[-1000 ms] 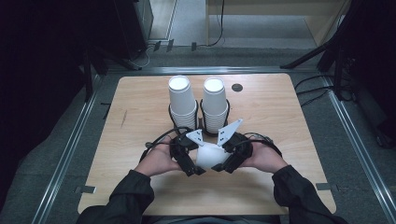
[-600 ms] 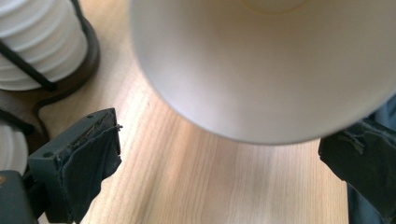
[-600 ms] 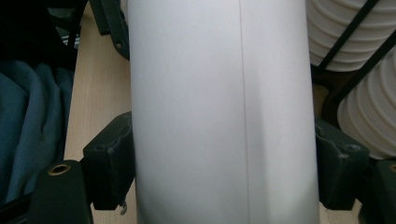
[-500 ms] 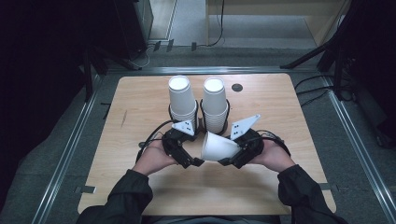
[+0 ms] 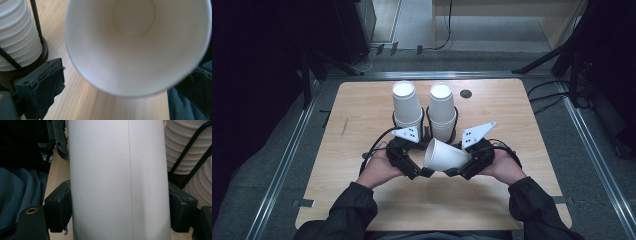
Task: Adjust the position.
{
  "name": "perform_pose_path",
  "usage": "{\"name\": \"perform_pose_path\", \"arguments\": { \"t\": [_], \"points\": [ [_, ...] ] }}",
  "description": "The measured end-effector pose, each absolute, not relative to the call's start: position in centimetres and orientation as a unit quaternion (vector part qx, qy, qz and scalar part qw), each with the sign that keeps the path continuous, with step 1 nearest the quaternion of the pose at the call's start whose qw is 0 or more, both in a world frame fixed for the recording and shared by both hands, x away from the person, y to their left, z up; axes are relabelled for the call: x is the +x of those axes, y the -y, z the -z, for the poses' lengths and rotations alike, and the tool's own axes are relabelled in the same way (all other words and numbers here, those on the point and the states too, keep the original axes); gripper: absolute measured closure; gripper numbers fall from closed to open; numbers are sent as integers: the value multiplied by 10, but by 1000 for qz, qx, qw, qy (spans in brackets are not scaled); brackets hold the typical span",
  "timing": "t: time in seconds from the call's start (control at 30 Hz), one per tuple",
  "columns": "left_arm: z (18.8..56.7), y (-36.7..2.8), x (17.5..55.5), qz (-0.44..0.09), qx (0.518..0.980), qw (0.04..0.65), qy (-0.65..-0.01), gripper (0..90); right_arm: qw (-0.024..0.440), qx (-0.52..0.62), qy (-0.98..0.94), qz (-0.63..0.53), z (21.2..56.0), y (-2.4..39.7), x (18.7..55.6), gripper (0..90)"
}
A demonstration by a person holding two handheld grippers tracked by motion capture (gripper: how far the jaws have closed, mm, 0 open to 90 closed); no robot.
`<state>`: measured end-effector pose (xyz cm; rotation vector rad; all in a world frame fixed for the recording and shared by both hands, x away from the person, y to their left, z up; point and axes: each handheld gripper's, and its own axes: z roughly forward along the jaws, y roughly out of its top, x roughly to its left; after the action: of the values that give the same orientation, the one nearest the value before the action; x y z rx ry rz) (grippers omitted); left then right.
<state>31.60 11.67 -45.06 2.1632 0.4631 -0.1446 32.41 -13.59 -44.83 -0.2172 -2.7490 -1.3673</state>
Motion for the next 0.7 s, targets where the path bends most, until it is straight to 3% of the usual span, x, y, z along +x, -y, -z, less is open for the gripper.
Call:
{"name": "perform_pose_path", "arguments": {
  "t": [0.27, 0.37, 0.7],
  "points": [
    [450, -113, 316, 73, 859, 470, -188, 7, 46, -59, 890, 451, 454, 125, 322, 214],
    [450, -112, 314, 72, 864, 465, -179, 74, 49, -55, 888, 455, 454, 123, 322, 215],
    [444, -112, 313, 75, 872, 452, -175, 154, 48, -50, 890, 450, 454, 124, 320, 230]
  ]
}}
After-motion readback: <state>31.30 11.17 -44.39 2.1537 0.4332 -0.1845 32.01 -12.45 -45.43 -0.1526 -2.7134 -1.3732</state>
